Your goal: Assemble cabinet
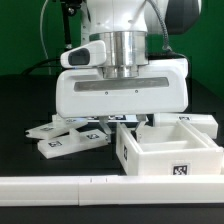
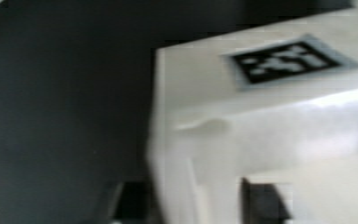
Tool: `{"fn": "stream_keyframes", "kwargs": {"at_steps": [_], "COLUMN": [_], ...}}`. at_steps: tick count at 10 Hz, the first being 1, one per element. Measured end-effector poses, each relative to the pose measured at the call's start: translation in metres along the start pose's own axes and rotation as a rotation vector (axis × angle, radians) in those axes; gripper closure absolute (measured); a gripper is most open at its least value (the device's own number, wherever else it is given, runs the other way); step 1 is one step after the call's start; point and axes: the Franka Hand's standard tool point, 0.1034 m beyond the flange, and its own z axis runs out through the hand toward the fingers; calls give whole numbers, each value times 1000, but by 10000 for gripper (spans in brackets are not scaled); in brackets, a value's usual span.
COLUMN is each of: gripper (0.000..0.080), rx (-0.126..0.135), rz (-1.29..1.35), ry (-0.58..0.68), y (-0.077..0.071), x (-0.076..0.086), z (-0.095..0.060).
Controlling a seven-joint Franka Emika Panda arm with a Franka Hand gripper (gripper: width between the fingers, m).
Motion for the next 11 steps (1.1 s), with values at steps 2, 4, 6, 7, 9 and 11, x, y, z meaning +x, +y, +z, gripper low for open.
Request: {"fn": "stream_keyframes", "kwargs": {"at_steps": [2,4,6,7,9,11], "gripper": [703,703,702,702,699,699], "rx": [1,5,-3,-5,-8,-5], "rz": [15,82,99,101,81,71], "ry": [0,-10,-9,-10,-10,-13], "y": [-1,-17,-17,-16,-16,-18], "x": [0,-2,-2,-2,-3,-2], "z": [0,1,1,1,1,-1]}}
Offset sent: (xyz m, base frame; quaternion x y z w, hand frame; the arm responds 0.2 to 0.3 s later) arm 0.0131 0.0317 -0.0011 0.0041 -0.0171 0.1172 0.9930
